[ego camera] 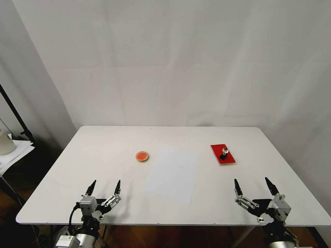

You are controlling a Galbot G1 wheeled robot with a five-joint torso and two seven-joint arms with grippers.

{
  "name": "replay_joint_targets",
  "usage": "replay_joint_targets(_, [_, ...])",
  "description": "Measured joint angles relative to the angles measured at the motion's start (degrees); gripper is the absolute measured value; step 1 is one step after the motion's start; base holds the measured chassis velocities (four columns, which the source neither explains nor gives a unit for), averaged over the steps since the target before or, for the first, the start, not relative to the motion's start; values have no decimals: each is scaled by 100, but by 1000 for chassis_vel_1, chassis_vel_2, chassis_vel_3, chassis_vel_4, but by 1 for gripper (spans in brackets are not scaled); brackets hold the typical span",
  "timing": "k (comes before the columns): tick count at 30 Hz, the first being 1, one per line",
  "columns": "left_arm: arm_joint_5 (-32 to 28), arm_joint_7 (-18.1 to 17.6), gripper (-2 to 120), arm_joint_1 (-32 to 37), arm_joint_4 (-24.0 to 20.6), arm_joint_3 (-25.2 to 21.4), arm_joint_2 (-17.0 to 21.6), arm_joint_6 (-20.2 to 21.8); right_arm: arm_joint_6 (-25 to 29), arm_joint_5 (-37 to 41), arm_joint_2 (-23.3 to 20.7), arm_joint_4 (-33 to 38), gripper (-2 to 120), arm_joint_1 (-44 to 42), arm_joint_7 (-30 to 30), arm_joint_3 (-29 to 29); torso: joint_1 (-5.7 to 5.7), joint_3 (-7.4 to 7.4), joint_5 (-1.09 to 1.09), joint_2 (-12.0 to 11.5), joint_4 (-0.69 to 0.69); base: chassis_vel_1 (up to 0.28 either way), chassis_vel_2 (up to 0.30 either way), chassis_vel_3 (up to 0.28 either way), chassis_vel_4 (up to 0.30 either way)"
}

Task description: Pick up the stamp from the ink pad and place it onto another ink pad.

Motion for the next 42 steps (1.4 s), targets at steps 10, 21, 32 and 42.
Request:
replay_joint_targets(10, [0,0,100,3,0,0,0,0,-7,1,-42,-76,100,2,-13,-70,0,0,2,0,1,0,0,0,0])
replay_joint_targets(21, [0,0,100,3,0,0,0,0,-289,633,-464,-341,100,505,175,-233,-1,0,3,0,-1,0,0,0,0])
replay_joint_targets(32, [0,0,100,3,0,0,0,0,-1049,2709,-2386,-1451,100,2634,632,-1332,1,1,3,-1,1,0,0,0,0])
replay_joint_targets(42, [0,0,100,4,0,0,0,0,-1067,3078,-2210,-2540,100,4077,673,-2468,1,1,0,-1,3,0,0,0,0])
